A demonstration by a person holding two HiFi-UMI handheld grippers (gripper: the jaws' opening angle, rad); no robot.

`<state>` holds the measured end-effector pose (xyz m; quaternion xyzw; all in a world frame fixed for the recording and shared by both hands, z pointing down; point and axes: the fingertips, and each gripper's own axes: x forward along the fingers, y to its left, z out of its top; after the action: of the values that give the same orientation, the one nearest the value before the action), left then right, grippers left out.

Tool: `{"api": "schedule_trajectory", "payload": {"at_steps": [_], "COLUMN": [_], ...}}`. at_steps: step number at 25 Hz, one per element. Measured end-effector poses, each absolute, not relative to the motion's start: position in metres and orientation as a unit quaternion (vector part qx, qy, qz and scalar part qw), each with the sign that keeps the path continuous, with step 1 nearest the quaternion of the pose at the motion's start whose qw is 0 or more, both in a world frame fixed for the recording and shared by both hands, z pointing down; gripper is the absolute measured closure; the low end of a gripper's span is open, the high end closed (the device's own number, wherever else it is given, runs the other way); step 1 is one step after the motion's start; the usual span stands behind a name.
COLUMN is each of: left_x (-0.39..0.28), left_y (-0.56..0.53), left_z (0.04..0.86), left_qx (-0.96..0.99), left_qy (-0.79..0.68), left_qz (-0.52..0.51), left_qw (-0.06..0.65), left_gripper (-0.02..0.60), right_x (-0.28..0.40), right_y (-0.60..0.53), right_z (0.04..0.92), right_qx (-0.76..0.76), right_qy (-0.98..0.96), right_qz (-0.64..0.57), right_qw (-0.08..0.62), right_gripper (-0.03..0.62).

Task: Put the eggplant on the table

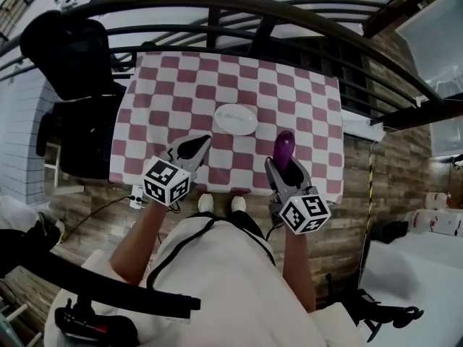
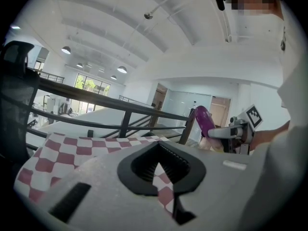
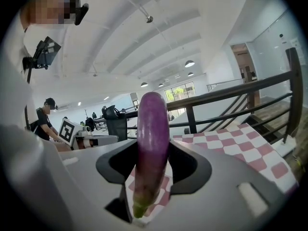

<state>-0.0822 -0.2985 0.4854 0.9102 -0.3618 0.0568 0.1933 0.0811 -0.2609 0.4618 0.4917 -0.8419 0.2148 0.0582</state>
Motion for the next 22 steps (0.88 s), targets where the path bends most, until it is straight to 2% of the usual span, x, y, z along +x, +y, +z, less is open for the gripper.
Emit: {"api": "schedule_trajectory", "payload": {"at_steps": [6, 10, 22], "left_x": [-0.078, -0.078, -0.085], "left_y": [-0.310, -0.311, -0.352], "left_z": [0.486, 0.489, 0.509], "left_qx": [0.912, 0.909, 0.858], "left_qy": [-0.357, -0.359, -0.459], "left_qz": [0.055, 0.060, 0.055], "left_qw": [0.195, 0.204, 0.224], "left_gripper": [0.577, 0.575, 0.575], "right_x": [0.083, 0.079, 0.060], "right_y": [-0.278, -0.298, -0.384], "right_z": [0.476, 0.485, 0.516], "right_qx": [0.485, 0.466, 0.353], "right_qy": [-0.843, -0.855, -0.904], "right_qz": [0.223, 0.206, 0.176], "right_qw": [0.069, 0.100, 0.167], "right_gripper": [0.391, 0.391, 0.391]}}
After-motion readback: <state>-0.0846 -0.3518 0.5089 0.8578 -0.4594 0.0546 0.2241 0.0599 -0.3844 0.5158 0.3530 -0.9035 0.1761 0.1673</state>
